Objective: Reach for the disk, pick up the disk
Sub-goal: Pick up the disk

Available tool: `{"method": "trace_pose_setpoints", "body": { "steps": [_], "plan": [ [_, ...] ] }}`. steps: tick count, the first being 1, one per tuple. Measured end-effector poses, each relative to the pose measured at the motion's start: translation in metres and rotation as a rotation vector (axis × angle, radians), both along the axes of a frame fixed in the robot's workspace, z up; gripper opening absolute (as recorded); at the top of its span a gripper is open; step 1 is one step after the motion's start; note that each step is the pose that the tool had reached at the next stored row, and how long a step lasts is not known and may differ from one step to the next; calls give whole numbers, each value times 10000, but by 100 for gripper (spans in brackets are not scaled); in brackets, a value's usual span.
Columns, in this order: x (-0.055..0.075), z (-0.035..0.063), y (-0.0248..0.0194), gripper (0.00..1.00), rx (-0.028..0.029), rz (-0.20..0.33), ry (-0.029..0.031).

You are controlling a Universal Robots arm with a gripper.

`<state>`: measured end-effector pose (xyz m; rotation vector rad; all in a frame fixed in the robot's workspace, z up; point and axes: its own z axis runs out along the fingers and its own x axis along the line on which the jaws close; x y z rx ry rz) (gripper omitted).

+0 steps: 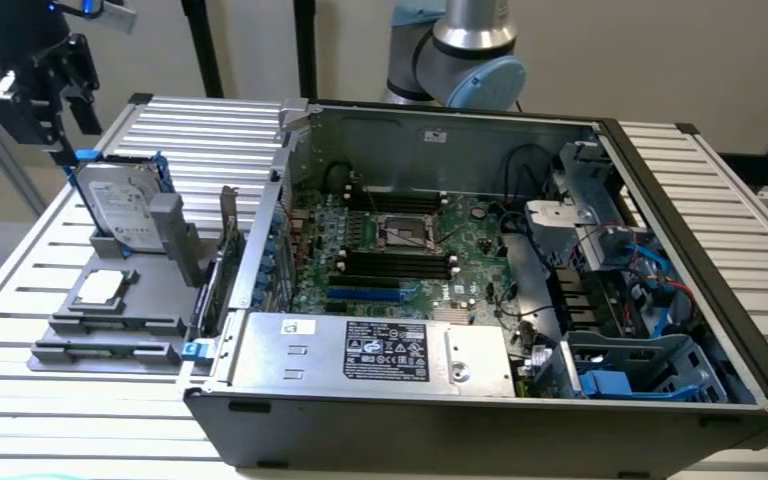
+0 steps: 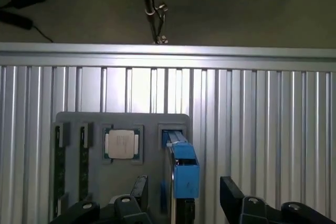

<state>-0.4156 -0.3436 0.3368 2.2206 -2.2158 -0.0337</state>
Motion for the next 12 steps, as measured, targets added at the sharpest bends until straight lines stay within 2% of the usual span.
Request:
{"method": "trace_pose_setpoints", "body": {
  "steps": [5,12],
  "plan": [
    [0,-90,-1,65,0,-241,1],
    [-8,-218,0,65,0,-250,-2]
  ]
}}
